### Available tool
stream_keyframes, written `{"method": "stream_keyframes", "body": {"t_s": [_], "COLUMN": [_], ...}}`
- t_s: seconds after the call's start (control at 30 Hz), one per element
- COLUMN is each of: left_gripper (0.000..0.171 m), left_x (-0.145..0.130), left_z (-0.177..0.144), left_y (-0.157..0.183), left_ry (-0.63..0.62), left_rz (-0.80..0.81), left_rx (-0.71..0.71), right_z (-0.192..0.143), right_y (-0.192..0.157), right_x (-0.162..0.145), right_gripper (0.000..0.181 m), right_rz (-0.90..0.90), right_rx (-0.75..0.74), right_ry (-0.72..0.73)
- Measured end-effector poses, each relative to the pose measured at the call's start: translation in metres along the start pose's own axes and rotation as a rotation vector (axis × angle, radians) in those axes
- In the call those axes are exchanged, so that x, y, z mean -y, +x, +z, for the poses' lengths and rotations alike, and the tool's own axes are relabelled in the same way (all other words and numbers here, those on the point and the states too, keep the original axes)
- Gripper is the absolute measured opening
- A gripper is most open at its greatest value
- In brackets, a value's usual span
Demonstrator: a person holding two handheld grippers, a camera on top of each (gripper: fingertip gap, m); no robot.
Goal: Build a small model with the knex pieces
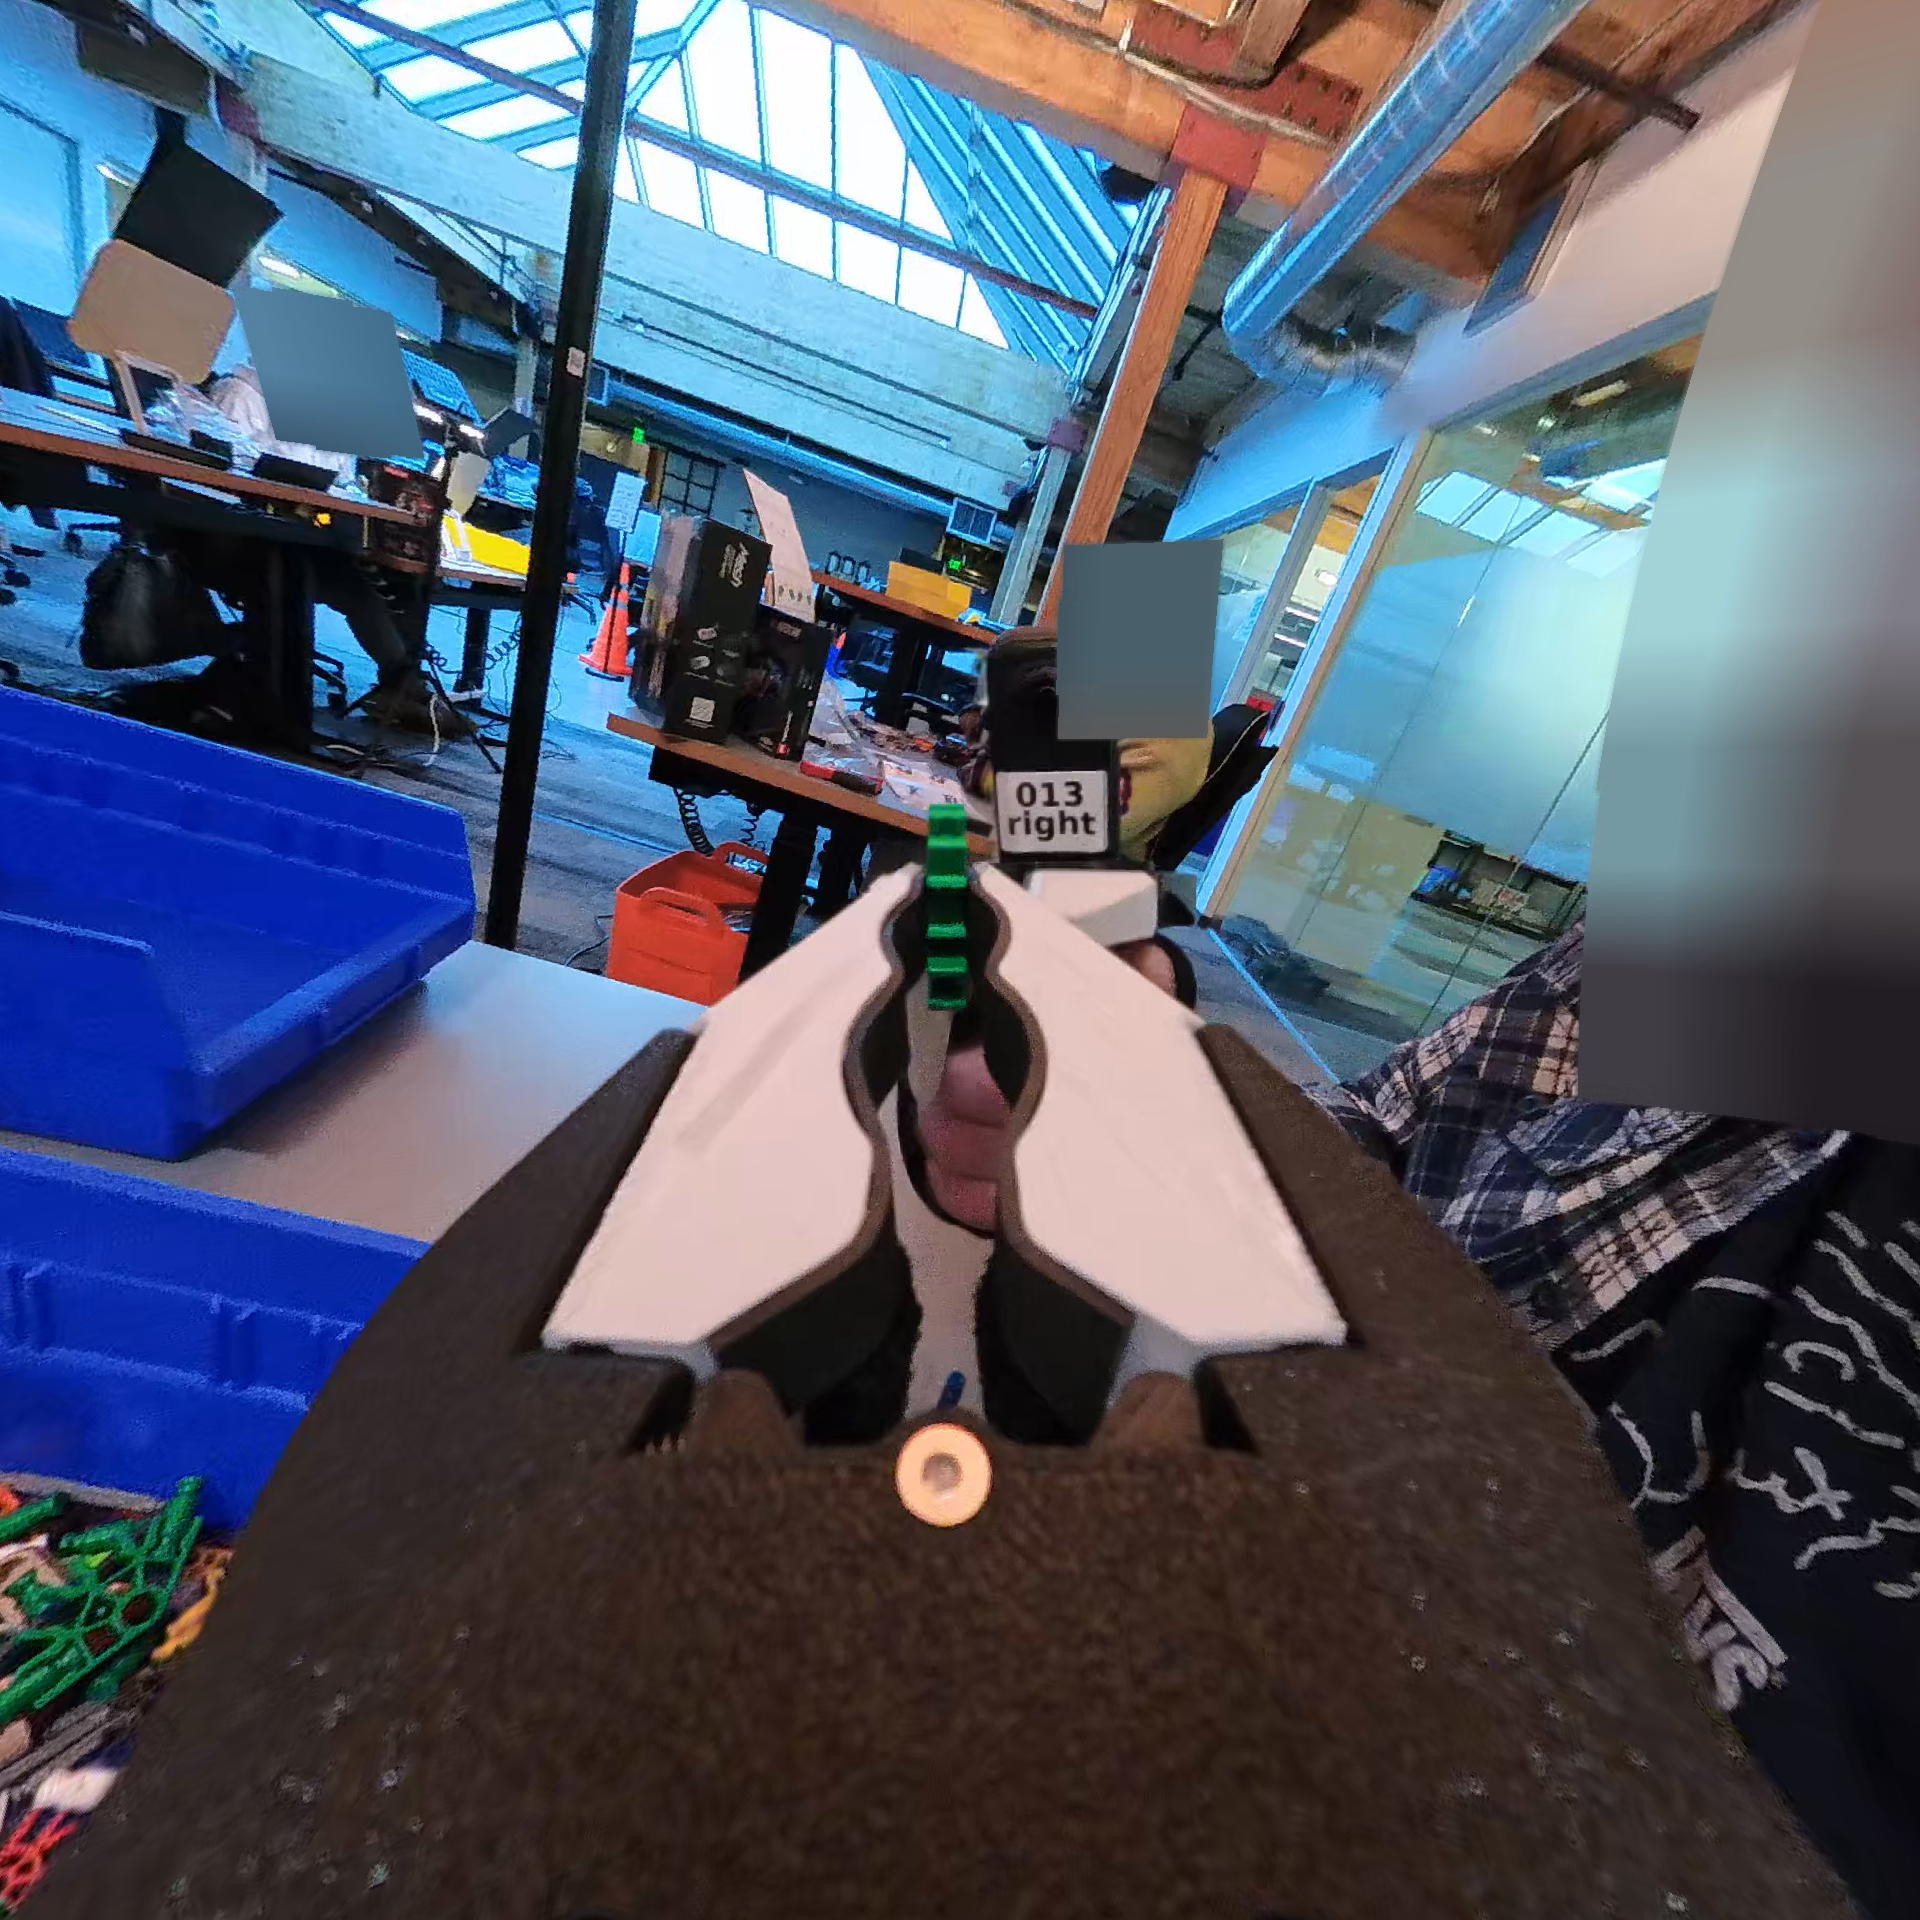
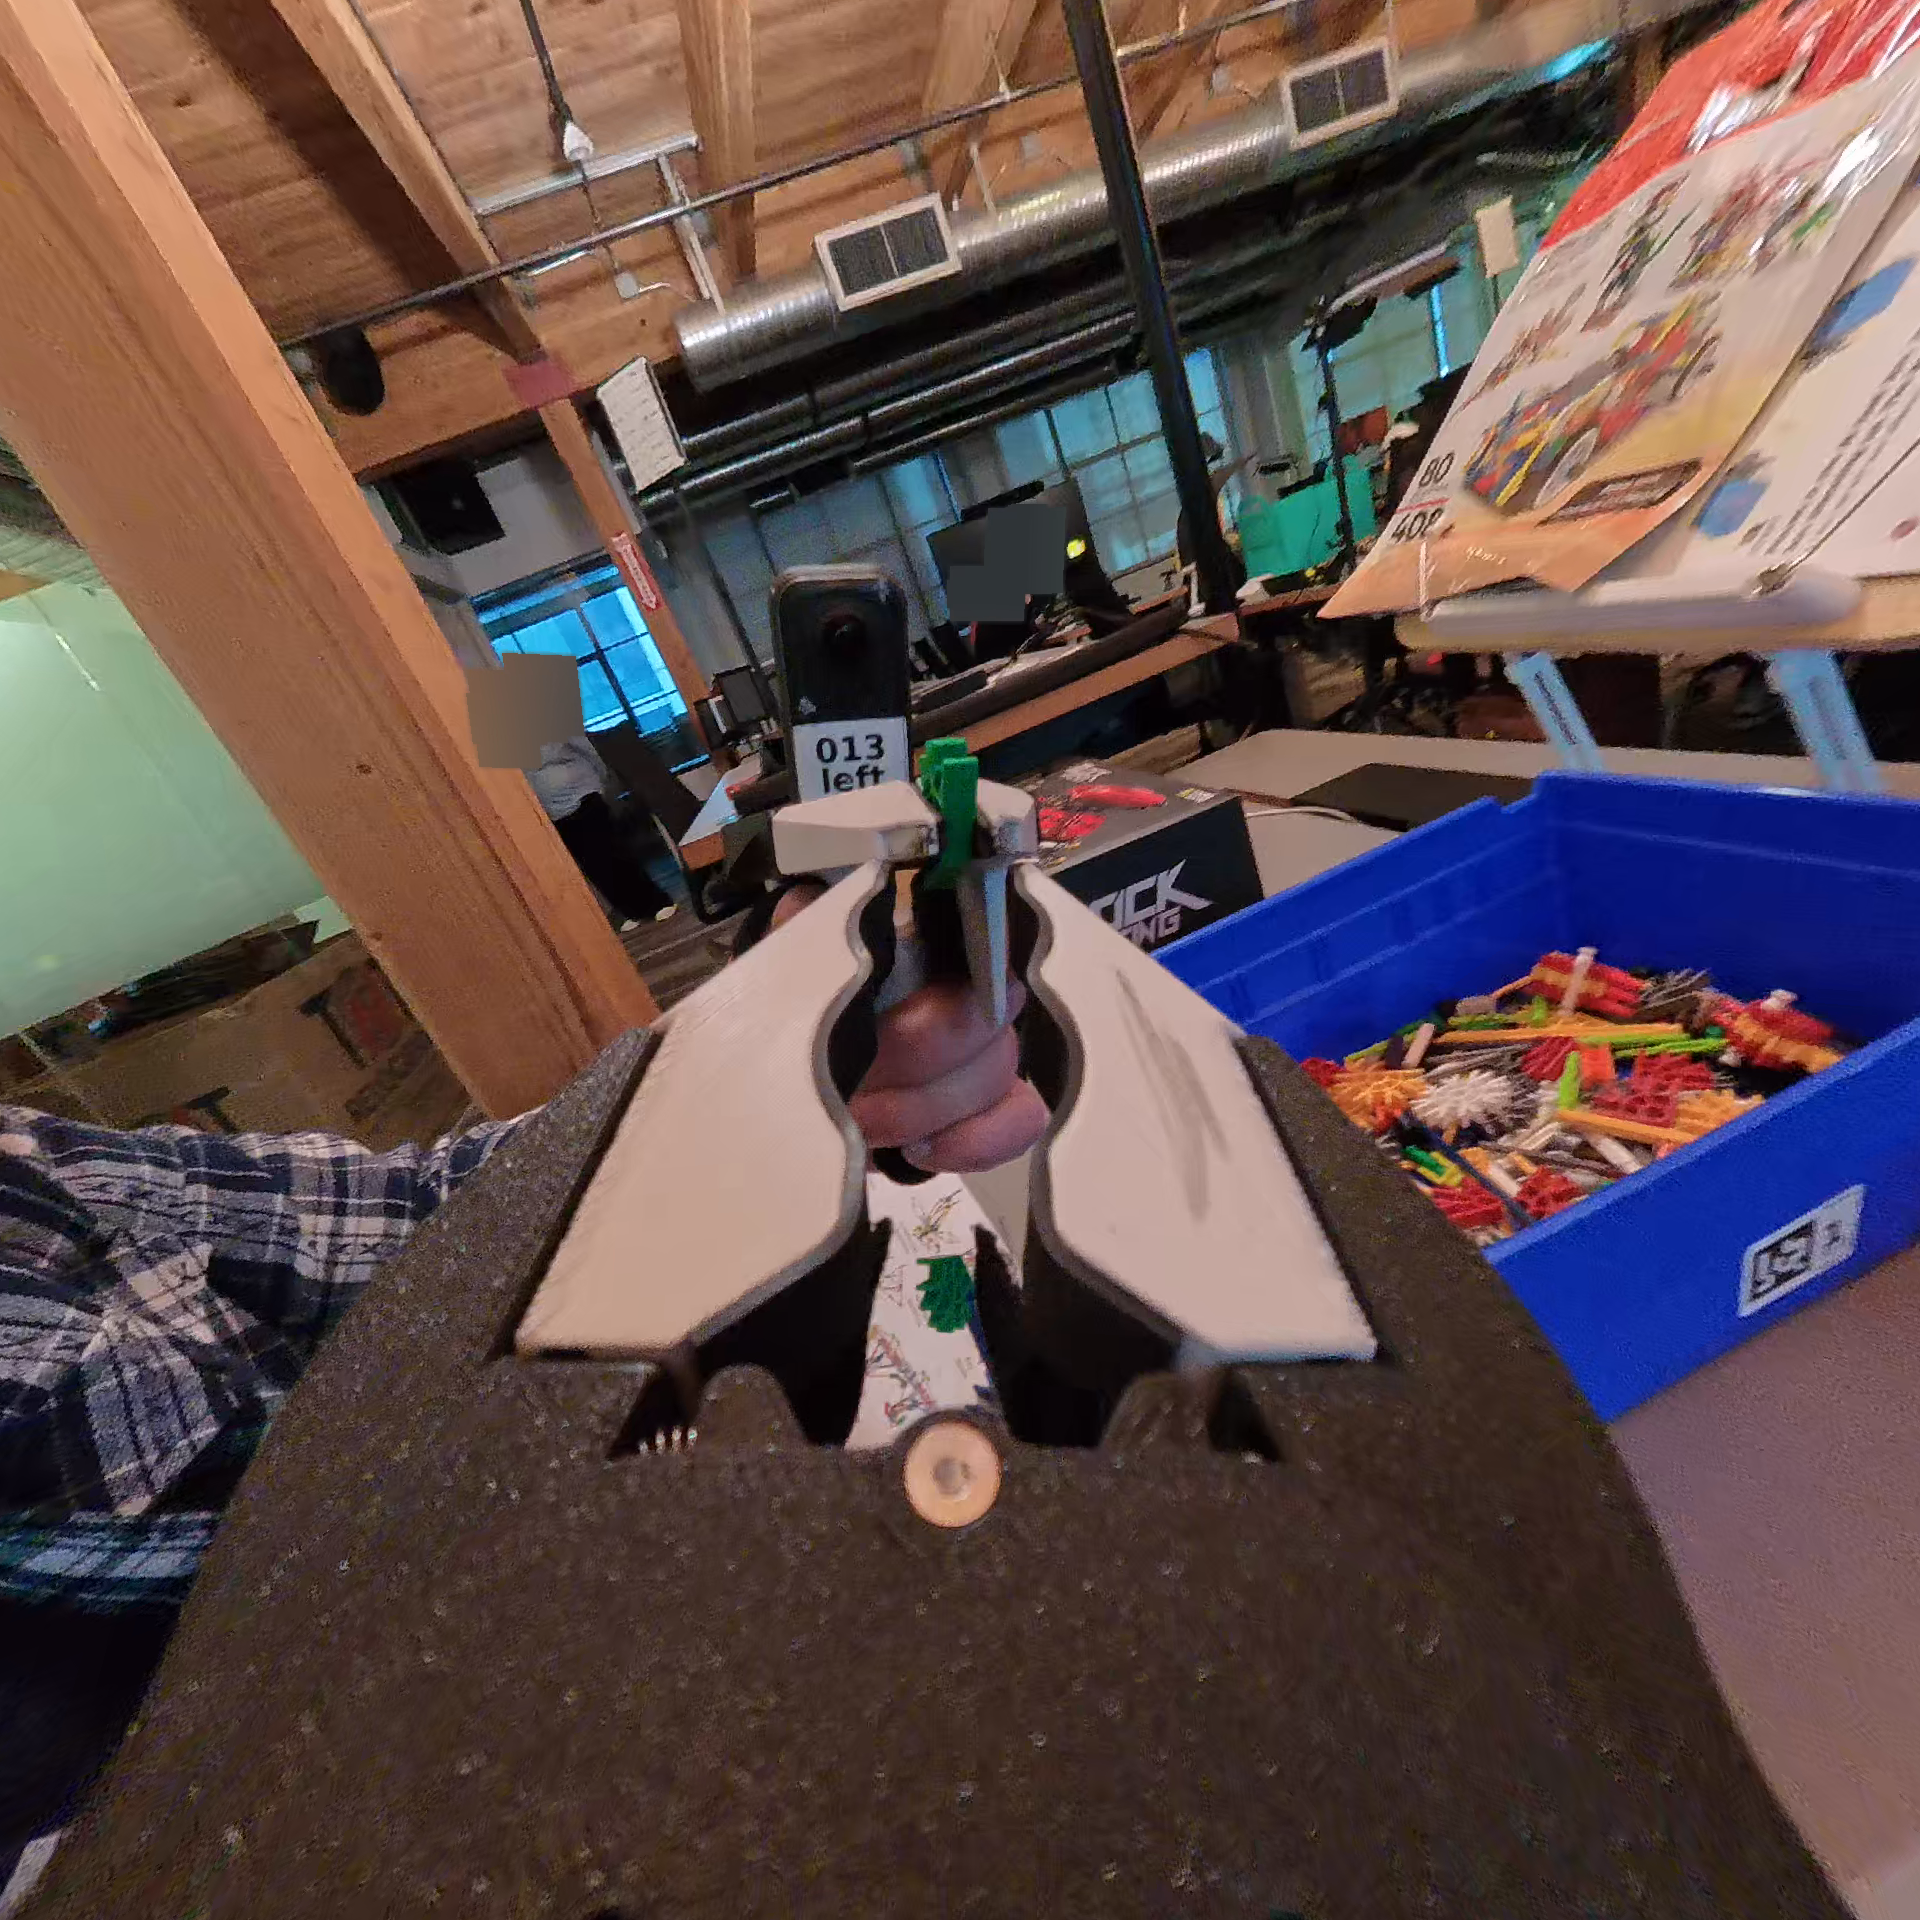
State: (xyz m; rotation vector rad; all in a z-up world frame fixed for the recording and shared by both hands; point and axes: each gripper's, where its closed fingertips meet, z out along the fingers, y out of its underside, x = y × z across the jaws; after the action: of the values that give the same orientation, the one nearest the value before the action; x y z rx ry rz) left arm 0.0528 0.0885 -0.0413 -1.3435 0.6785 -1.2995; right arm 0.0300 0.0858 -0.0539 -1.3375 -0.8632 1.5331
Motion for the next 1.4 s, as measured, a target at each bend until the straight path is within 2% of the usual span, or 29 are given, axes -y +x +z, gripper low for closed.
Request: {"method": "stream_keyframes", "body": {"t_s": [0.13,0.23,0.4,0.53,0.7,0.8,0.9,1.03,1.17,1.23,1.4], "left_gripper": [0.004,0.004,0.004,0.004,0.019,0.022,0.018,0.014,0.013,0.008,0.005], "left_x": [-0.002,-0.005,-0.017,-0.022,-0.025,-0.017,-0.013,-0.027,-0.031,-0.029,-0.023], "left_z": [-0.001,0.0,0.008,0.009,0.007,0.002,0.0,0.008,0.013,0.014,0.016], "left_y": [0.0,0.003,0.008,0.008,0.0,-0.004,-0.002,0.003,0.003,0.006,0.009], "left_ry": [-0.044,-0.092,-0.185,-0.203,-0.237,-0.244,-0.273,-0.364,-0.356,-0.339,-0.288], "left_rz": [0.052,0.093,0.144,0.148,0.185,0.242,0.298,0.336,0.33,0.314,0.304], "left_rx": [0.019,0.019,0.007,0.007,0.058,0.102,0.11,0.101,0.104,0.081,0.076], "right_z": [-0.011,-0.014,-0.01,-0.01,-0.016,-0.023,-0.03,-0.032,-0.032,-0.033,-0.032], "right_y": [0.007,0.001,-0.003,-0.004,-0.002,0.002,0.005,0.004,0.0,-0.001,-0.003], "right_x": [0.015,0.019,0.012,0.008,0.011,0.013,0.012,0.012,0.007,0.005,0.01], "right_gripper": [0.02,0.02,0.011,0.008,0.005,0.005,0.005,0.005,0.005,0.005,0.007], "right_rz": [-0.074,-0.126,-0.179,-0.175,-0.209,-0.221,-0.24,-0.232,-0.225,-0.221,-0.202], "right_rx": [-0.05,-0.03,-0.014,0.0,-0.027,-0.048,-0.068,-0.068,-0.047,-0.043,-0.046], "right_ry": [0.031,0.003,-0.069,-0.098,-0.121,-0.162,-0.215,-0.249,-0.292,-0.306,-0.267]}}
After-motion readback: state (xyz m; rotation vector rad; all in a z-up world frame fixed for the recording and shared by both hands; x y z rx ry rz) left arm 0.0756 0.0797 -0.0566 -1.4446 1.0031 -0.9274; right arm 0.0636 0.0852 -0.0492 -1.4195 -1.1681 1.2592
